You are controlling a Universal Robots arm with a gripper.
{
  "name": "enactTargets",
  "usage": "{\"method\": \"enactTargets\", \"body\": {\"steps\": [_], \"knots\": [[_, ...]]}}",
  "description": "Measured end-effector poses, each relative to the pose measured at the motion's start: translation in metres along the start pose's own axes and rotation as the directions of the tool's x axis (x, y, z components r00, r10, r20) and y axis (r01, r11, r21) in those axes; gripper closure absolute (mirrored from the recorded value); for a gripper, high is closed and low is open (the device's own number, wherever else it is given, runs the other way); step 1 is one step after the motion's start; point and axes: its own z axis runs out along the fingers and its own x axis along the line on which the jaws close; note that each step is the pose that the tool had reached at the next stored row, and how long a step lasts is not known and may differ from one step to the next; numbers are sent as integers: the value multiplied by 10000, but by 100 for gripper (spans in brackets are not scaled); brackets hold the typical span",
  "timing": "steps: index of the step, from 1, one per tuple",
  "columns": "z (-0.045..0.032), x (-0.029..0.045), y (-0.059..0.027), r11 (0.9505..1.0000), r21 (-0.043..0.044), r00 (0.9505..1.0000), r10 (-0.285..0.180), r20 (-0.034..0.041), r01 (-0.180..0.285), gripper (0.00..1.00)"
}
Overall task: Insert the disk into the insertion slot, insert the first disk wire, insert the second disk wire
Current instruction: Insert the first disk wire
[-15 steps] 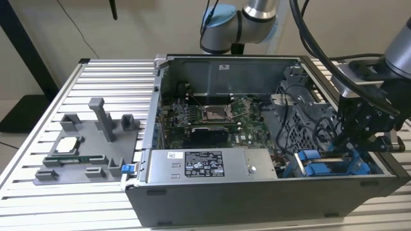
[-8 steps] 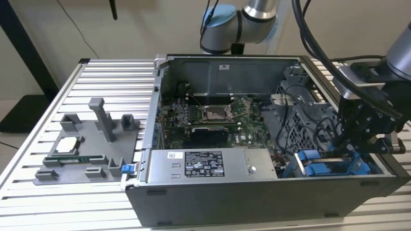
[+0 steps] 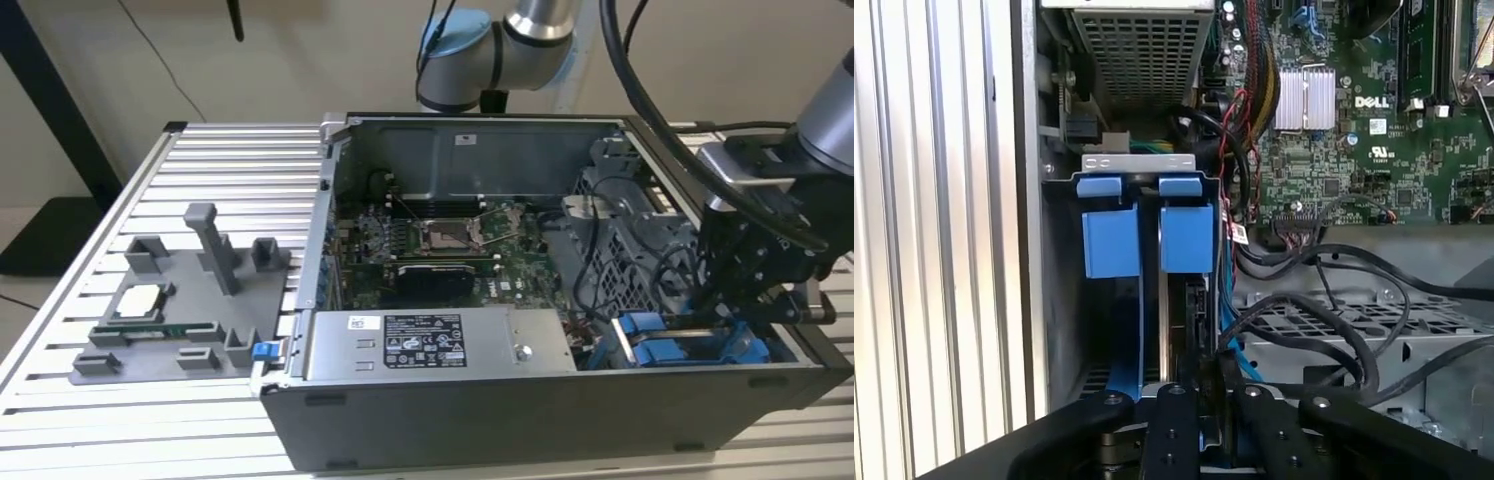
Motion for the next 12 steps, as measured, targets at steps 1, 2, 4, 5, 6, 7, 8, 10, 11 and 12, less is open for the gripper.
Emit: {"method": "enactTargets", "body": {"steps": [1,2,4,5,6,7,8,10,11,12], "knots": [[-8,0,1,10000,-4,10000,3,10,-3,0],[-24,-1,0,10000,-9,10000,2,44,-2,0],[-98,-6,0,10000,-11,10000,0,44,0,0],[-138,-9,0,10000,-11,10000,0,46,0,0],[-171,-11,1,10000,-12,10000,0,50,0,0],[-205,-13,1,10000,-12,10000,-1,53,1,0],[-235,-16,2,10000,-12,10000,-2,56,2,0],[-283,-21,8,10000,-12,10000,-1,59,1,0],[-306,-25,8,10000,-12,10000,-2,60,2,0],[-325,-30,9,10000,-12,10000,-2,60,2,0]]}}
